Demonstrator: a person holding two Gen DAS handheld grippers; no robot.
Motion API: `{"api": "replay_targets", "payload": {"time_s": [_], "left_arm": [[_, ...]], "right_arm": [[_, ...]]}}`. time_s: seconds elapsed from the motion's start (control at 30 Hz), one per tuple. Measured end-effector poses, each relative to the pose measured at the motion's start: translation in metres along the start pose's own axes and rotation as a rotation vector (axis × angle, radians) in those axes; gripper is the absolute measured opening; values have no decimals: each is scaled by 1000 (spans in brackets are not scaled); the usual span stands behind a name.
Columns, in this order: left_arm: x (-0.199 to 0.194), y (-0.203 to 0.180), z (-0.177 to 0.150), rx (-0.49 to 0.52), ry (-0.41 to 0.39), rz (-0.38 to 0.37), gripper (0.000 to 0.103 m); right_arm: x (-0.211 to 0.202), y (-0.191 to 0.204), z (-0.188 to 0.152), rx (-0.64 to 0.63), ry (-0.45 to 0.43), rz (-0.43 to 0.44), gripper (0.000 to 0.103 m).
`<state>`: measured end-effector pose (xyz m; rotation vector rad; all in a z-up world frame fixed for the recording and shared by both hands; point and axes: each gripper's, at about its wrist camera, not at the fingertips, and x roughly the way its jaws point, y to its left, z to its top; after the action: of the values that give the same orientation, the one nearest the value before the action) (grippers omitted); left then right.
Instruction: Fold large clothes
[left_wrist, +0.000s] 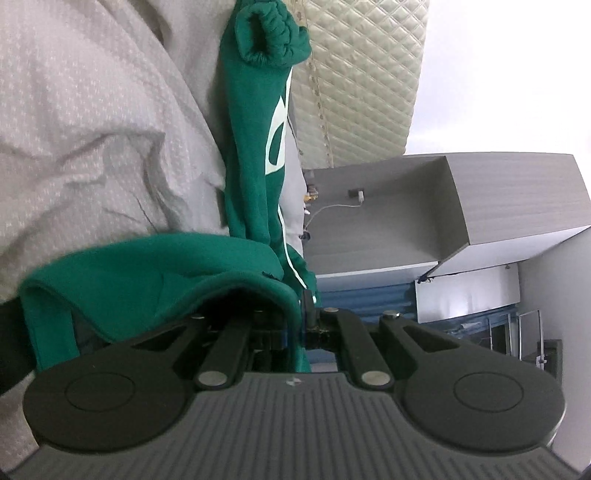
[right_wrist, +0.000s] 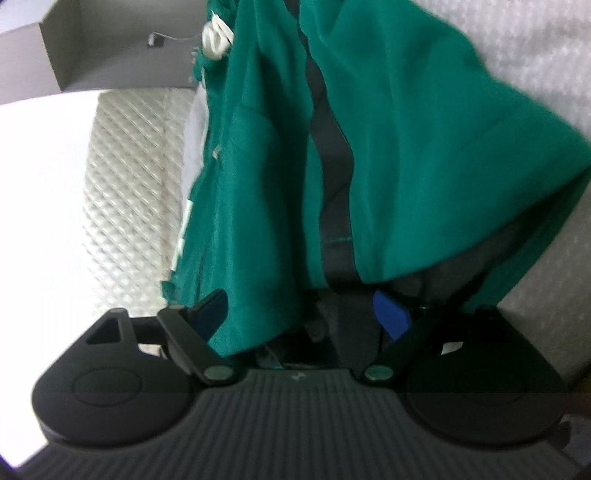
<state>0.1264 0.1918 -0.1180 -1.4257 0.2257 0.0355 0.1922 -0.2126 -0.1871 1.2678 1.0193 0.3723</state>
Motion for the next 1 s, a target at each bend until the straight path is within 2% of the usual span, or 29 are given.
{"api": "replay_targets", "payload": {"time_s": [0.1, 0.2, 0.3, 0.33, 0.43, 0.47, 0.5, 0.53, 0.67, 0.83, 0.93, 1.0], "left_arm": [[3, 0, 2, 12, -20, 7, 7], [4, -1, 5, 24, -30, 15, 7], [6, -1, 5, 40, -39, 25, 7], [8, -1, 5, 51, -43, 31, 7], [10, -3, 3, 79, -43, 35, 7], [11, -4, 3, 89, -42, 39, 7], [11, -5, 3, 102, -41, 46, 7], [11, -5, 2, 109, -39, 50, 7], [8, -7, 1, 124, -18, 68, 7], [-7, -18, -12, 170, 46, 78, 7], [-18, -26, -28, 187, 116, 93, 7], [-27, -33, -39, 212, 145, 111, 6]], "right_arm": [[2, 3, -2, 11, -54, -32, 86], [-19, -1, -8, 20, -204, -65, 86], [-33, -5, -1, 42, -272, -28, 86], [-37, -4, 2, 35, -285, -7, 81], [-38, 7, 4, -27, -309, 32, 63], [-34, 12, 5, -51, -292, 24, 43], [-29, 17, 8, -76, -268, -3, 14], [-27, 22, 11, -90, -259, -26, 7], [-44, 42, 17, -169, -313, -2, 7], [-105, 66, 24, -252, -426, 55, 6], [-142, 72, 29, -273, -468, 31, 6], [-161, 75, 36, -302, -495, -17, 6]]}}
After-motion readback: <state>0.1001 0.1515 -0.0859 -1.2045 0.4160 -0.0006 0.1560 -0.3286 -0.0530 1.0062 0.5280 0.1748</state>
